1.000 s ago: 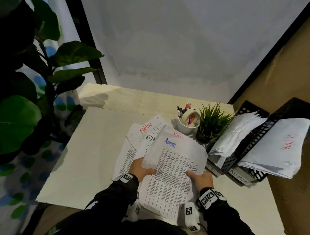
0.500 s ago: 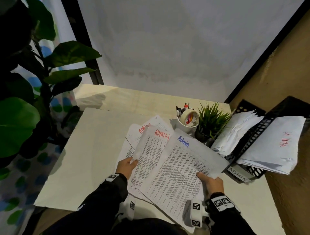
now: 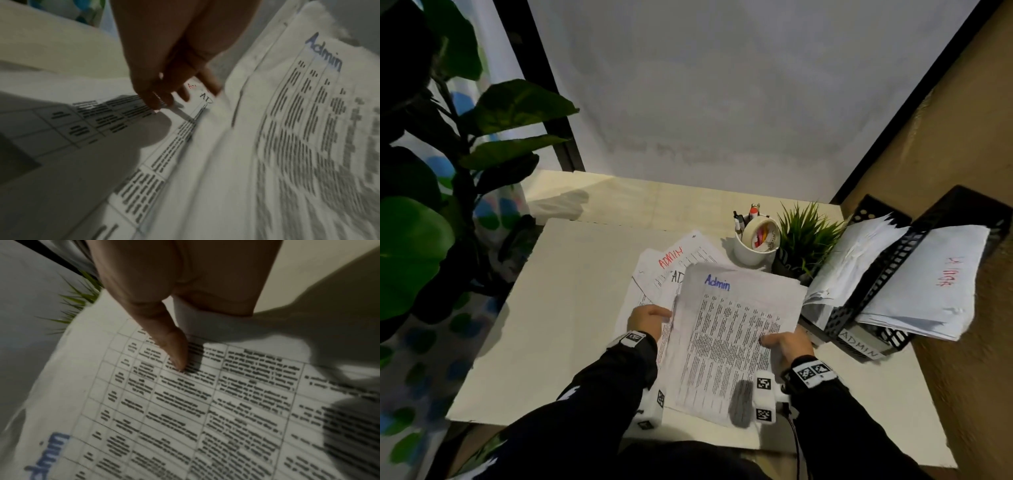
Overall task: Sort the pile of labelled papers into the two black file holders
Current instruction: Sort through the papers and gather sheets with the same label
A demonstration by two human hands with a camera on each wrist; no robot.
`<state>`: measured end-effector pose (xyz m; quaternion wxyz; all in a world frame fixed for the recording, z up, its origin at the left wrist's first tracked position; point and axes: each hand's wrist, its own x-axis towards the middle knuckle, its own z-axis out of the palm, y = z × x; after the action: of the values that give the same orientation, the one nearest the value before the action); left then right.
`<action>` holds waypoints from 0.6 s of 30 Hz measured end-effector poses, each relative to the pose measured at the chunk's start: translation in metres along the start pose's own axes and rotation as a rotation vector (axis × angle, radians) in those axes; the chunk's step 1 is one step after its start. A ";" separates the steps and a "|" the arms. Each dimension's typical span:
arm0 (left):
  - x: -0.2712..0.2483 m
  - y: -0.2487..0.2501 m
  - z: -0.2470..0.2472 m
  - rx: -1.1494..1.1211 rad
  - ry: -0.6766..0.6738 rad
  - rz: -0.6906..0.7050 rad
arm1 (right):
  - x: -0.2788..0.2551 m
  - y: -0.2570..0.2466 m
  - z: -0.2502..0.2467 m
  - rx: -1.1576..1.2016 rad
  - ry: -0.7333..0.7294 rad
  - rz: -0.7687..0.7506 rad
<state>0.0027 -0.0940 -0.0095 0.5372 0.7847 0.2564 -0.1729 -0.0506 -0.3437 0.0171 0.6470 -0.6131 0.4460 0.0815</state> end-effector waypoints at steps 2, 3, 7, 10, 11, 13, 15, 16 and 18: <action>0.004 0.002 -0.002 0.106 0.052 -0.043 | 0.000 0.001 -0.004 -0.112 0.027 0.015; 0.005 0.004 -0.003 0.165 0.050 -0.061 | -0.001 0.001 -0.005 -0.130 0.027 0.012; 0.007 0.009 0.003 0.293 0.002 -0.083 | -0.005 0.011 -0.006 -0.241 0.012 0.025; 0.010 0.007 0.005 0.278 -0.052 -0.051 | -0.003 0.017 -0.009 -0.242 0.002 0.028; 0.011 0.006 0.003 0.302 -0.067 -0.001 | -0.005 0.017 -0.010 -0.228 -0.009 0.040; 0.010 0.002 0.002 0.278 -0.078 0.086 | -0.007 0.016 -0.010 -0.206 0.006 0.049; 0.006 -0.004 -0.002 0.150 -0.057 0.150 | -0.007 0.014 -0.012 -0.167 0.038 0.033; 0.004 -0.006 -0.005 0.079 -0.050 0.166 | -0.006 0.013 -0.013 -0.143 0.050 0.023; -0.003 -0.006 -0.009 -0.027 -0.102 0.115 | -0.002 0.012 -0.014 -0.104 0.075 0.006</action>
<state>-0.0034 -0.0847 -0.0095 0.5692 0.7810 0.1854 -0.1780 -0.0667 -0.3516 0.0118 0.5970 -0.6471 0.4668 0.0833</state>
